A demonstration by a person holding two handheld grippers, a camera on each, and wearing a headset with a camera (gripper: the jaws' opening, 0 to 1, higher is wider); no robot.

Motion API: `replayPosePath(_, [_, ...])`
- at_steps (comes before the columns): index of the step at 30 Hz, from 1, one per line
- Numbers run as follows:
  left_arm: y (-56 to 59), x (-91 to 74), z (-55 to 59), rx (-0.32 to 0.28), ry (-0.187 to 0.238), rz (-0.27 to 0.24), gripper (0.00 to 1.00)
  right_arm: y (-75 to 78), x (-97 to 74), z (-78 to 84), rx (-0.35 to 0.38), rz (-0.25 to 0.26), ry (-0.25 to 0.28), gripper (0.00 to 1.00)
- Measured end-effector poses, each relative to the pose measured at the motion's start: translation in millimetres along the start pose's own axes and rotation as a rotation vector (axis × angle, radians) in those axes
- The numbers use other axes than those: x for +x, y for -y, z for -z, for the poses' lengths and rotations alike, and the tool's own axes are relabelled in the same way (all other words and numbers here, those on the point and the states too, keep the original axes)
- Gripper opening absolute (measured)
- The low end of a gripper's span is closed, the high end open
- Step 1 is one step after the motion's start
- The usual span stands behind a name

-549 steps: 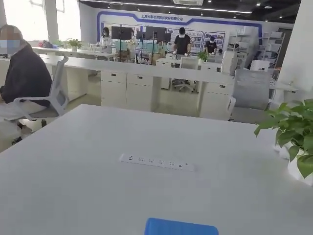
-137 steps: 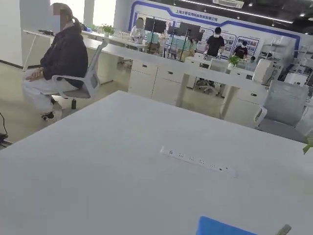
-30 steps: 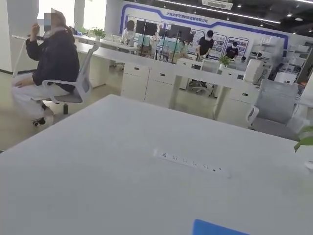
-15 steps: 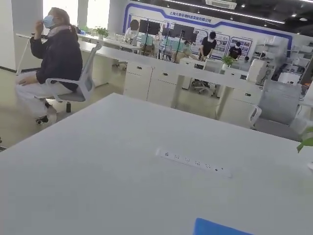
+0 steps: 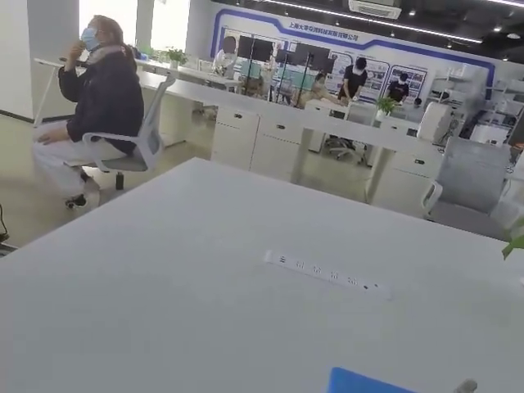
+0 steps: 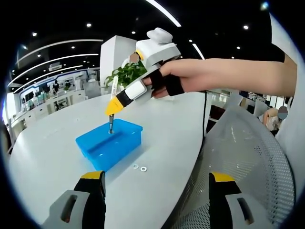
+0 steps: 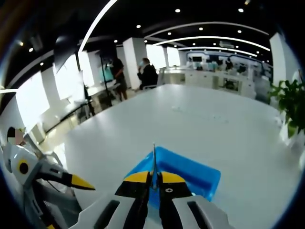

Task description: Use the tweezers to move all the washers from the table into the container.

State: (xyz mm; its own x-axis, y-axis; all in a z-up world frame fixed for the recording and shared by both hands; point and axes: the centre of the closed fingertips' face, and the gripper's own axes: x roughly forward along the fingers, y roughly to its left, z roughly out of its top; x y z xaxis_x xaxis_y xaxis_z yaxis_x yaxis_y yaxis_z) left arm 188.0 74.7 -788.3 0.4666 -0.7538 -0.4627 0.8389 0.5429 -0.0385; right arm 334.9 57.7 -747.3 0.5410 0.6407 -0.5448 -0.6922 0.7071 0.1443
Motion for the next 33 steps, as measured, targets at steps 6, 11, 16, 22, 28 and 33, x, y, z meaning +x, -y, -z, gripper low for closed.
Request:
replayPosePath(6, [0.3, 0.2, 0.7, -0.001, -0.003, 0.003, 0.91, 13.4, 8.3, 1.8, -0.002, 0.004, -0.021, 0.04])
replayPosePath(11, [0.4, 0.6, 1.0, -0.001, -0.005, 0.005, 0.91, 21.2, 18.1, 5.7, -0.008, 0.005, -0.052, 0.04])
replayPosePath(16, [0.4, 0.8, 1.4, -0.001, -0.007, 0.005, 0.91, 24.7, 28.9, 11.5, -0.012, -0.001, -0.086, 0.04])
replayPosePath(22, [1.0, 0.9, 2.0, -0.002, -0.01, 0.008, 0.91, 31.6, 41.3, 17.2, 0.004, -0.008, -0.115, 0.04])
replayPosePath(28, [0.7, 0.9, 2.3, -0.007, -0.011, 0.008, 0.91, 38.9, 50.6, 27.3, 0.006, -0.012, -0.155, 0.04])
replayPosePath(33, [-0.2, 0.8, 2.6, -0.012, -0.011, 0.004, 0.91, 46.2, 55.7, 34.2, 0.012, -0.012, -0.176, 0.04])
